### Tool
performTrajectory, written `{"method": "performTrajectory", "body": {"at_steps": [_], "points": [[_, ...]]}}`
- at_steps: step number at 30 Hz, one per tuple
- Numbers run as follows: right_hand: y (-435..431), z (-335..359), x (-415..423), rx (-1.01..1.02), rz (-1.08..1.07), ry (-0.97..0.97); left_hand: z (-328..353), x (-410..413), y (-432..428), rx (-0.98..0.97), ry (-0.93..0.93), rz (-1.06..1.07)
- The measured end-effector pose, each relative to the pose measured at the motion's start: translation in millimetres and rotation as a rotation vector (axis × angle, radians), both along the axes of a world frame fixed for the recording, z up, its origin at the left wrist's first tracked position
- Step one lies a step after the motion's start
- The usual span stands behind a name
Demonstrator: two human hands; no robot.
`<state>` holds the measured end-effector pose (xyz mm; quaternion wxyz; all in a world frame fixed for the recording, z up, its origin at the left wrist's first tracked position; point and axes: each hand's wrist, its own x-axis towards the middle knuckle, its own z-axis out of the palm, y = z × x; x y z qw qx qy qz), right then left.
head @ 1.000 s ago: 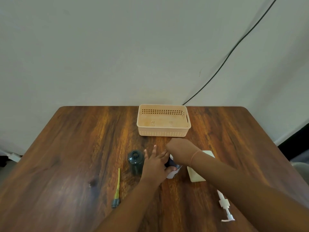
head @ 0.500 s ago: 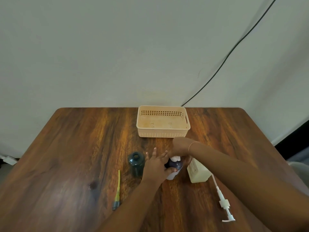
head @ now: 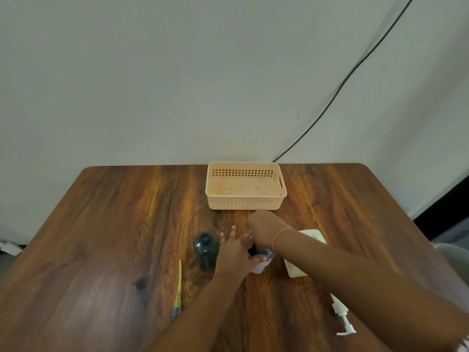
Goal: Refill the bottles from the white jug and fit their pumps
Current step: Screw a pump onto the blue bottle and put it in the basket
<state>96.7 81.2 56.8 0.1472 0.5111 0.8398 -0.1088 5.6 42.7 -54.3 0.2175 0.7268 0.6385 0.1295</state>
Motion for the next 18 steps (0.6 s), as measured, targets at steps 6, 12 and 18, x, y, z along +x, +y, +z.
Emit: {"method": "performTrajectory", "body": {"at_steps": [6, 12, 18], "points": [[4, 6, 2, -0.068, -0.133, 0.014, 3, 2, -1, -0.014, 0.009, 0.005], [0, 1, -1, 0.069, -0.203, 0.12, 5, 1, 0, -0.021, 0.029, -0.019], [9, 5, 1, -0.066, -0.382, 0.149, 8, 2, 0, -0.027, 0.051, -0.017]]}}
